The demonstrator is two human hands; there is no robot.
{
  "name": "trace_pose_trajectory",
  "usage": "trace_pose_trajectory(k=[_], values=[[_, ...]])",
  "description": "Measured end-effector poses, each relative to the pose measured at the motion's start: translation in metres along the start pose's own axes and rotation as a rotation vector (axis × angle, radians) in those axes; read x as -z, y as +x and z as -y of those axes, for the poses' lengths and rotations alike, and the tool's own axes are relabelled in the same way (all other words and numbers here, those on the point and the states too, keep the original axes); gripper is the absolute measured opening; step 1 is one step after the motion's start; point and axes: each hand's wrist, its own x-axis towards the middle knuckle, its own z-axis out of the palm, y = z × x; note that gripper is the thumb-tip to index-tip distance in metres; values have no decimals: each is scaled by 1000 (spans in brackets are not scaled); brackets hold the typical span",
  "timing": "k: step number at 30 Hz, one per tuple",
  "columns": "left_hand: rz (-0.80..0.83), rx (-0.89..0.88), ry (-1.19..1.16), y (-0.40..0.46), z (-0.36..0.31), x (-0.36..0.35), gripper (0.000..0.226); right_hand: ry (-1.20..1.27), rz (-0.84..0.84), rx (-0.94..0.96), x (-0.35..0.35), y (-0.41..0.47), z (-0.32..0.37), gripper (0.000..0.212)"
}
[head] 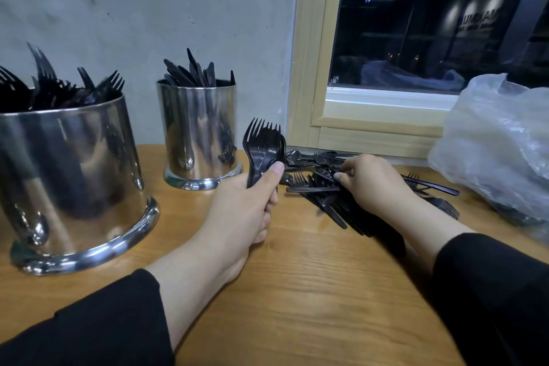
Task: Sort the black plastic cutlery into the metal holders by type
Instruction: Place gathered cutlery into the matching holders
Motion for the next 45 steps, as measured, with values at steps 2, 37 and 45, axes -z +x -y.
trace_pose_trajectory(k=[2, 37, 45], values=[[4, -5, -9, -1, 1, 0, 44, 26, -16, -3, 1, -2, 0, 20], [-177, -60, -67, -13, -9, 2, 35, 441, -187, 241, 1, -70, 48, 11], [-237, -105, -1, -4, -1, 11, 31, -63, 70, 342, -27, -30, 81, 37]])
